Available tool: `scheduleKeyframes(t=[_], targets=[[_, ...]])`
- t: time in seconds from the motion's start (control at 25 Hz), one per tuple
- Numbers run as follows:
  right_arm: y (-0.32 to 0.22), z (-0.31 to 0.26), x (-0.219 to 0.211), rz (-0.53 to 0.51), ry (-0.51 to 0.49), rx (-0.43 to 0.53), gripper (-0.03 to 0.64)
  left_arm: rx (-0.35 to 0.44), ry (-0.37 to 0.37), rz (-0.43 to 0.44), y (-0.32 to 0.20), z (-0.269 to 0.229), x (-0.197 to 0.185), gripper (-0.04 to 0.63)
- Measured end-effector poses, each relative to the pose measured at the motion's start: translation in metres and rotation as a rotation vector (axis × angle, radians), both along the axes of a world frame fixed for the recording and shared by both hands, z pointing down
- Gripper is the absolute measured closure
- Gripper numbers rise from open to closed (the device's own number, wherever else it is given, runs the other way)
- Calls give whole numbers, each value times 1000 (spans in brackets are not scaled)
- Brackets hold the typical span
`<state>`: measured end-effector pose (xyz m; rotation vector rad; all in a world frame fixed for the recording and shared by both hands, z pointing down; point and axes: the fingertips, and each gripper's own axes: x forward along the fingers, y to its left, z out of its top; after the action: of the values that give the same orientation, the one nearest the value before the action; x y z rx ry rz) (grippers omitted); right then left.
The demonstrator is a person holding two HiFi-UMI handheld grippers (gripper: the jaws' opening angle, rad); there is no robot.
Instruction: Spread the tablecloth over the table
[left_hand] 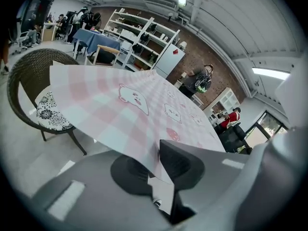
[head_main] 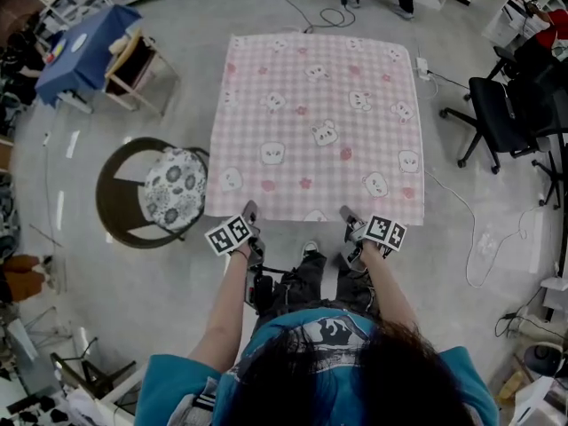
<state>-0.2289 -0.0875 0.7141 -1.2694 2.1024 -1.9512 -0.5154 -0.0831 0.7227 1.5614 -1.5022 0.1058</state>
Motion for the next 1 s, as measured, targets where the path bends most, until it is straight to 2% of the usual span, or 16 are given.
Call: scheduleKeyframes(t=[0.28, 0.4, 0.44, 0.64, 0.76, 0.88, 1.0], targets=[[3, 2, 3, 28, 44, 31, 568, 32, -21, 55, -2, -1, 3, 510], [13, -4, -2, -12, 71, 49, 511, 35, 23, 105, 1, -10, 8, 387], [17, -5, -2, -20, 78, 51, 506, 38, 34, 120, 2, -14, 11, 374], [44, -13, 16, -16, 91, 58, 506, 104, 15, 131, 8, -44, 23, 374], [56, -24, 30, -8, 92, 89, 508, 164, -31, 114, 13, -66, 28, 370], [59, -41, 40, 5, 74, 122, 509, 188, -60, 97, 25, -80, 35, 368], [58, -58, 46, -25, 82, 171, 521, 227, -79, 132, 33, -94, 56, 385]])
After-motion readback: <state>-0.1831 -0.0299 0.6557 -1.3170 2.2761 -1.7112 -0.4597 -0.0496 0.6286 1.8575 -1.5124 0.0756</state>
